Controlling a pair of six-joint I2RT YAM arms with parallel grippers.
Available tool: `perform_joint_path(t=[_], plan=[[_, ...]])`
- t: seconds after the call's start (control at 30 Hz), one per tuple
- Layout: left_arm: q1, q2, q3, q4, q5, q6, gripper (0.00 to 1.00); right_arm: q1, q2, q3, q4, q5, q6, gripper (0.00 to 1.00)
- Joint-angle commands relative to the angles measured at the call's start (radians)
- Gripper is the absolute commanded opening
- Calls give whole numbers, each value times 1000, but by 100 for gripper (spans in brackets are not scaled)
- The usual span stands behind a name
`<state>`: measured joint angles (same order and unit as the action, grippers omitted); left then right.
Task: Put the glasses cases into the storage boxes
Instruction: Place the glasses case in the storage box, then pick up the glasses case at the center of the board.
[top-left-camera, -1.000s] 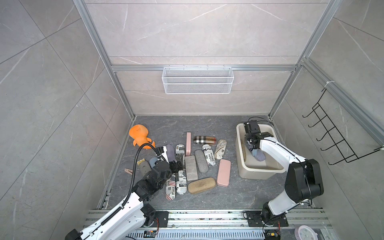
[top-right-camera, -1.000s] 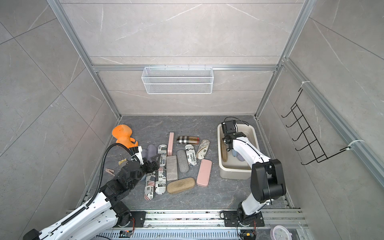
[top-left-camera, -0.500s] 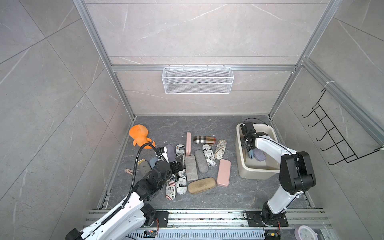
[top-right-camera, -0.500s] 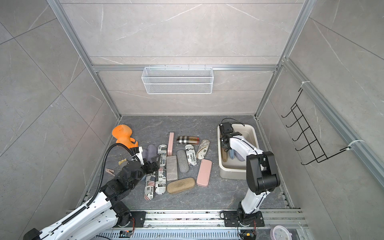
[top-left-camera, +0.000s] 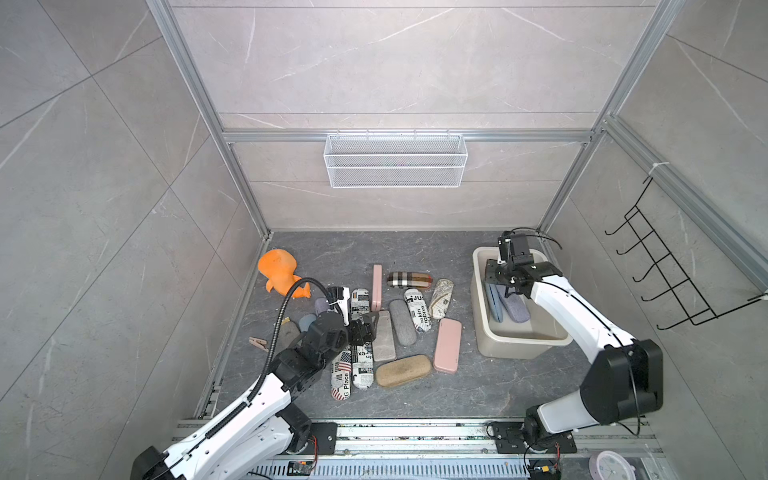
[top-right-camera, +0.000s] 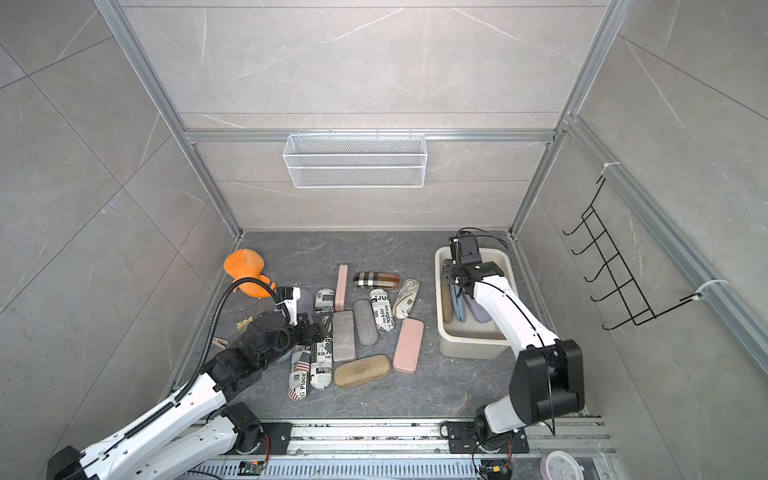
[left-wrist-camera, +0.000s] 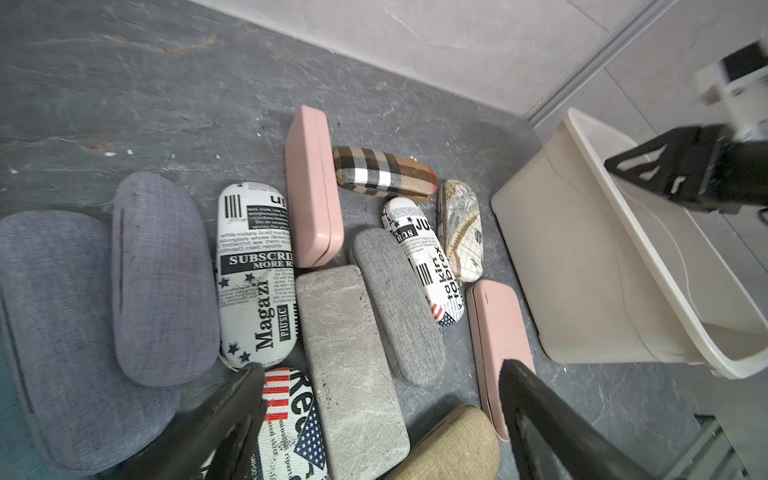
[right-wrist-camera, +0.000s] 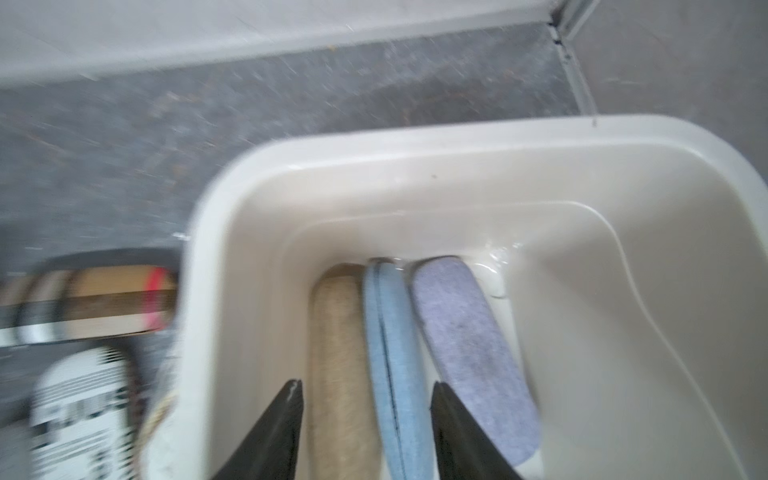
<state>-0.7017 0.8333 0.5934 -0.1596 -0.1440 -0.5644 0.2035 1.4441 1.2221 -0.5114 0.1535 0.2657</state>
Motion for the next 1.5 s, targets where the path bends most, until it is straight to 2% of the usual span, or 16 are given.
perform_joint_path(t=[0.0, 0.2, 0.3, 0.43, 0.57, 0.7, 0.83, 1.0, 1.17, 1.47], plan=[[-2, 65, 84, -85, 91, 72, 89, 21, -128, -64, 31, -233, 74, 52], [-69, 194, 161, -249, 135, 124, 88, 68, -272, -126, -14, -225, 79, 63], [-96, 274, 189, -247, 122, 89, 88, 87, -298, -141, -20, -234, 83, 65], [-102, 354, 221, -225, -37, -25, 87, 101, -296, -152, -7, -231, 93, 65], [-74, 409, 290, -220, -180, -33, 91, 115, -303, -148, -4, -233, 89, 65], [24, 555, 407, -248, -152, -6, 89, 117, -313, -162, 9, -233, 91, 65], [46, 696, 496, -229, -179, 89, 85, 117, -327, -181, 8, -214, 77, 66], [123, 818, 580, -208, -67, 125, 80, 117, -335, -188, 13, -213, 76, 65], [133, 954, 712, -267, -30, 181, 65, 117, -347, -203, 25, -215, 80, 65], [135, 1075, 801, -320, -78, 183, 60, 117, -356, -224, 39, -216, 83, 65]])
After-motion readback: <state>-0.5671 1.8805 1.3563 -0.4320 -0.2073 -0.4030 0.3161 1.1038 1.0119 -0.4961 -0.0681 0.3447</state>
